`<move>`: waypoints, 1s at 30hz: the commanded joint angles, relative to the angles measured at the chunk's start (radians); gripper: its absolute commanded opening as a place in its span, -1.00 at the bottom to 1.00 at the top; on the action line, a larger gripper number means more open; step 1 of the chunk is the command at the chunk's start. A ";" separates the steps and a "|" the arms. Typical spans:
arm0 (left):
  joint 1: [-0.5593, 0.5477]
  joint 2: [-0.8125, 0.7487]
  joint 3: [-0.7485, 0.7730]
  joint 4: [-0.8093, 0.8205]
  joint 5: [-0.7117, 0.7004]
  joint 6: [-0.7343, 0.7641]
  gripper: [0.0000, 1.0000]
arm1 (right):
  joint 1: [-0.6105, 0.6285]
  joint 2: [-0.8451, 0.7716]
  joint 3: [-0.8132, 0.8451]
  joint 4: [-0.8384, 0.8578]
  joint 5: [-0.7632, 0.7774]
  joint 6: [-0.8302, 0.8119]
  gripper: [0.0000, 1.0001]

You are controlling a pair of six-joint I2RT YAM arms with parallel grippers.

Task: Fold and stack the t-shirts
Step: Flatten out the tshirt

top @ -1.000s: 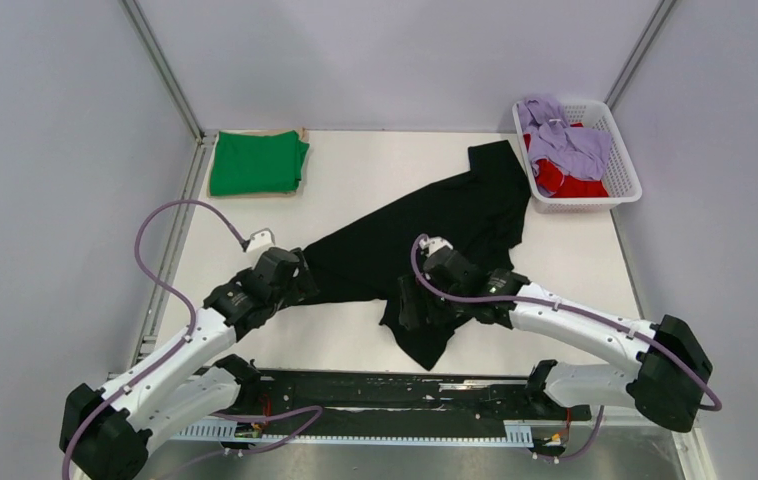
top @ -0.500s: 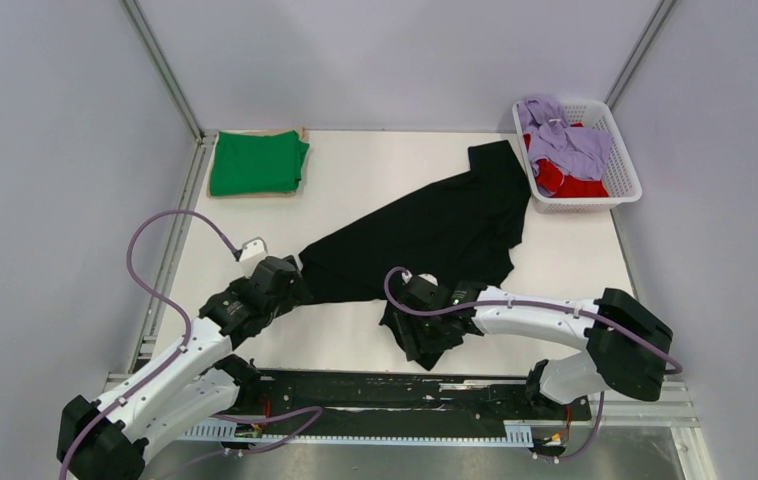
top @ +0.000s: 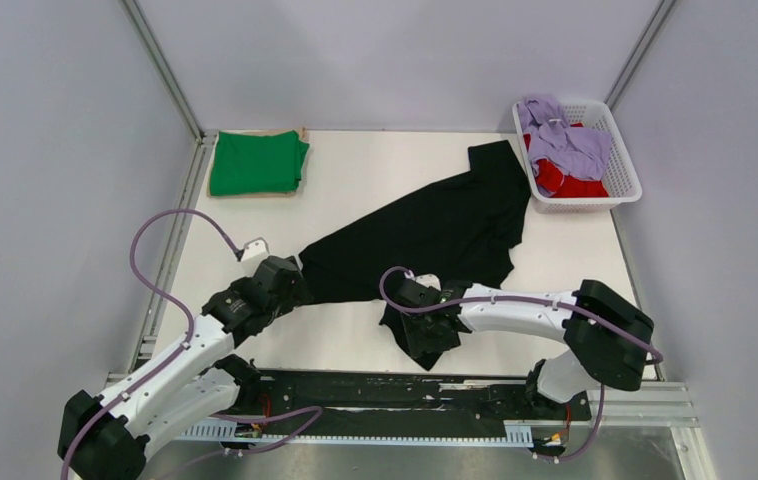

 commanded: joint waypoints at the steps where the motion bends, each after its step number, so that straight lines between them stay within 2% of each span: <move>1: 0.004 0.011 0.009 0.013 -0.021 -0.022 1.00 | 0.002 0.099 -0.012 -0.023 0.083 0.052 0.00; 5: 0.004 0.028 0.009 0.007 -0.026 -0.021 1.00 | 0.002 0.136 -0.017 0.004 0.090 0.068 -0.53; 10: 0.005 0.054 0.005 0.006 -0.015 -0.022 1.00 | 0.001 0.139 0.016 0.020 0.112 0.065 -0.96; 11: 0.005 0.061 0.005 0.006 -0.012 -0.021 1.00 | 0.001 0.128 0.024 0.020 0.123 0.066 -1.00; 21: 0.005 0.065 0.003 0.017 0.034 -0.003 1.00 | -0.041 -0.121 0.124 0.020 0.374 0.028 -1.00; 25: 0.004 0.067 -0.012 0.047 0.058 0.003 1.00 | -0.135 -0.214 0.158 0.037 0.450 -0.007 -1.00; 30: 0.004 0.096 -0.043 0.117 0.101 0.000 0.99 | -0.315 -0.311 0.142 0.113 0.445 -0.076 -1.00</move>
